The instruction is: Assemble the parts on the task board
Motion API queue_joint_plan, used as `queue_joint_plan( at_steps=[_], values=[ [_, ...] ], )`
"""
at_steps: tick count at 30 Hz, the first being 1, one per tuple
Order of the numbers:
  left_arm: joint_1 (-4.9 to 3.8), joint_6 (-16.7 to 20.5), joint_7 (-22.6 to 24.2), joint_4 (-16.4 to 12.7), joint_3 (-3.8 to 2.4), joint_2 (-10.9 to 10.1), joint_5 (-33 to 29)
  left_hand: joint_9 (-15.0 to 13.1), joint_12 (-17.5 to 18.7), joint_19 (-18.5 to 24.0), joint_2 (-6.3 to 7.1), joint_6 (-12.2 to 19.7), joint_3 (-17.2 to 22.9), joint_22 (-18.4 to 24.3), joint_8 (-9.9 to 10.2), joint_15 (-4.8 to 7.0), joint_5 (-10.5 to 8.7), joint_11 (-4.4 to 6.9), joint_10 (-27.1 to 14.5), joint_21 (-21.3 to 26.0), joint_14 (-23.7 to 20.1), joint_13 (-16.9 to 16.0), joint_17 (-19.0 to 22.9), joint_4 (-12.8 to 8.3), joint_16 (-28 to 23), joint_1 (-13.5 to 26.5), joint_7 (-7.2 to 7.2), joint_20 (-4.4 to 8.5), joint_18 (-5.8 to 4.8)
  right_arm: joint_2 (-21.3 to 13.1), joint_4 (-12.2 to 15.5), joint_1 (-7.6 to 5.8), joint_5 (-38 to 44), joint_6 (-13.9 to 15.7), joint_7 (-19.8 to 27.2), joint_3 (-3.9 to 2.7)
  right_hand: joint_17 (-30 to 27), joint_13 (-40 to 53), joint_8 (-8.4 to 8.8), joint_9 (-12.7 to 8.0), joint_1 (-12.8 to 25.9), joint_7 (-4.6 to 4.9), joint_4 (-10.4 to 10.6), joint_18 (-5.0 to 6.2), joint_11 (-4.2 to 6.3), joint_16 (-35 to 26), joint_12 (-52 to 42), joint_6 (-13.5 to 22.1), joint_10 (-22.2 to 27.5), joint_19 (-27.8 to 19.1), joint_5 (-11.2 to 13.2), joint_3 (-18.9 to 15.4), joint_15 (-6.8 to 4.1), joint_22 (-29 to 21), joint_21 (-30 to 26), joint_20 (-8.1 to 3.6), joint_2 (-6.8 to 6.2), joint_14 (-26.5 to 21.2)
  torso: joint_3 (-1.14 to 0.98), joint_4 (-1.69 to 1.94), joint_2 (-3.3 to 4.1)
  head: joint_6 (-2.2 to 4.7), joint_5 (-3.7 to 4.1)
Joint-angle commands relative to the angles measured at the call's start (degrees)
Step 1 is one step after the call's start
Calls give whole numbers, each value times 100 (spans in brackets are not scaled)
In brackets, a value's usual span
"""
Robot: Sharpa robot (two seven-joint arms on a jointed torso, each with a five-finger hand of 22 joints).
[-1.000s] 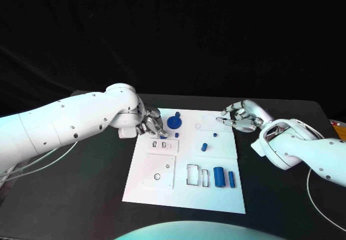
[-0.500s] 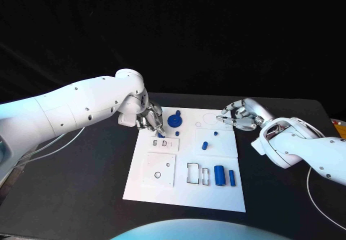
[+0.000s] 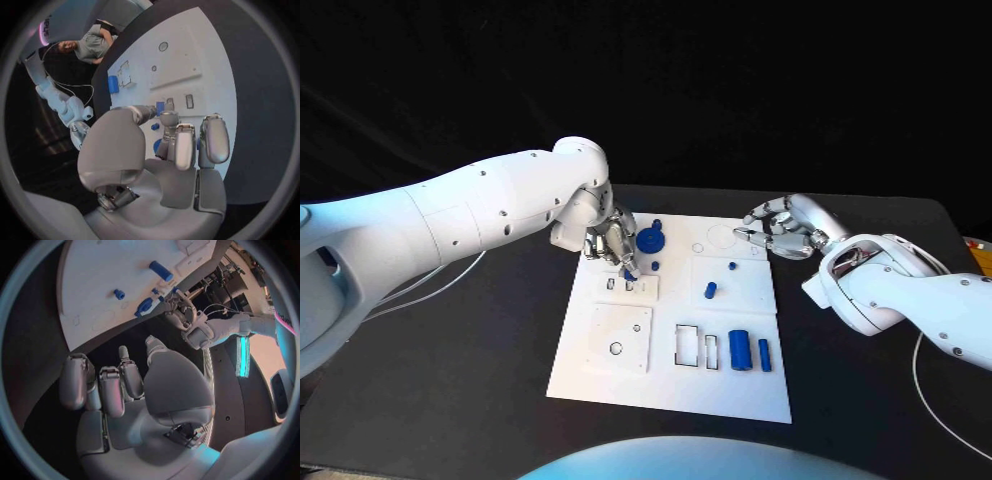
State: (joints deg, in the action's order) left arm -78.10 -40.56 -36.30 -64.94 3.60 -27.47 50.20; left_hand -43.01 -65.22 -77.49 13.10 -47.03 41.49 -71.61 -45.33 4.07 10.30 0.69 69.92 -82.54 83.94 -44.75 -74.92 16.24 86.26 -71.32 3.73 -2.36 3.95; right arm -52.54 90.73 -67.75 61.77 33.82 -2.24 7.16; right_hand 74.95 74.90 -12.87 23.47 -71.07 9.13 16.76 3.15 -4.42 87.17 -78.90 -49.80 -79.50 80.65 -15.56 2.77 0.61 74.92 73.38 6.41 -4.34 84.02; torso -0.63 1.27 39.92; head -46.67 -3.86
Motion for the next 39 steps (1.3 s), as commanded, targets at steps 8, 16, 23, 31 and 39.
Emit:
queue_joint_plan(
  at_steps=[8,16,23,31,39],
  values=[
    [0,-112,-32,87,27,183,170,6,8,-7,-50,-44,851,-31,87,-27,-14,-13,31,-9,380,-49,-735,-1038,-13,-44,2,-32,8,21,6,-1,-570,652,732,0,-2369,-2559,-163,-61,-387,-1,-10,698,20,-1906,2917,184,2045,-1698,-372,-53,-68,-1783,-3413,-25,114,-562,1,3,1,-39,14],
    [3,-213,-45,158,34,262,278,62,0,-13,-66,-91,657,-49,252,-36,-54,-24,68,-14,378,-78,-734,-1126,-12,-85,17,-40,5,32,3,-4,-1002,938,1156,0,-4067,-3972,-236,-141,-520,75,-2,726,-67,-4244,4381,255,2097,-1930,-564,136,31,-2820,-4761,69,97,-1224,2,3,-5,-52,13],
    [16,-309,-58,237,47,316,337,84,0,-19,-81,-115,594,-61,315,-40,-77,-29,79,-17,378,-90,-735,-1149,-11,-102,22,-44,3,42,11,-5,-1270,1055,1429,0,-4254,-4696,-256,-177,-542,227,-9,710,-251,-5325,5037,392,2429,-2199,-782,338,233,-3393,-5448,257,9,-1598,2,4,-4,-62,8],
    [31,-302,-64,278,63,327,368,174,-30,-21,-153,-116,420,-70,552,-60,-136,-57,125,-17,378,-140,-738,-1222,-8,-164,60,-59,1,41,18,-5,-1459,1065,1638,0,-4818,-5689,-362,-216,-559,402,-17,698,-477,-6722,5667,485,2567,-2759,-850,563,551,-4118,-6271,567,-69,-2410,1,10,-6,-72,5],
    [40,-366,-68,279,69,313,365,193,-57,-26,-189,-131,377,-77,606,-68,-124,-65,147,-19,380,-188,-743,-1237,-5,-178,69,-66,0,39,19,-5,-1523,1084,1716,0,-5018,-6092,-403,-256,-553,433,-23,726,-512,-7045,5778,563,2522,-2733,-880,630,591,-4391,-6451,644,-116,-2359,-1,8,-7,-76,4]
  ],
)
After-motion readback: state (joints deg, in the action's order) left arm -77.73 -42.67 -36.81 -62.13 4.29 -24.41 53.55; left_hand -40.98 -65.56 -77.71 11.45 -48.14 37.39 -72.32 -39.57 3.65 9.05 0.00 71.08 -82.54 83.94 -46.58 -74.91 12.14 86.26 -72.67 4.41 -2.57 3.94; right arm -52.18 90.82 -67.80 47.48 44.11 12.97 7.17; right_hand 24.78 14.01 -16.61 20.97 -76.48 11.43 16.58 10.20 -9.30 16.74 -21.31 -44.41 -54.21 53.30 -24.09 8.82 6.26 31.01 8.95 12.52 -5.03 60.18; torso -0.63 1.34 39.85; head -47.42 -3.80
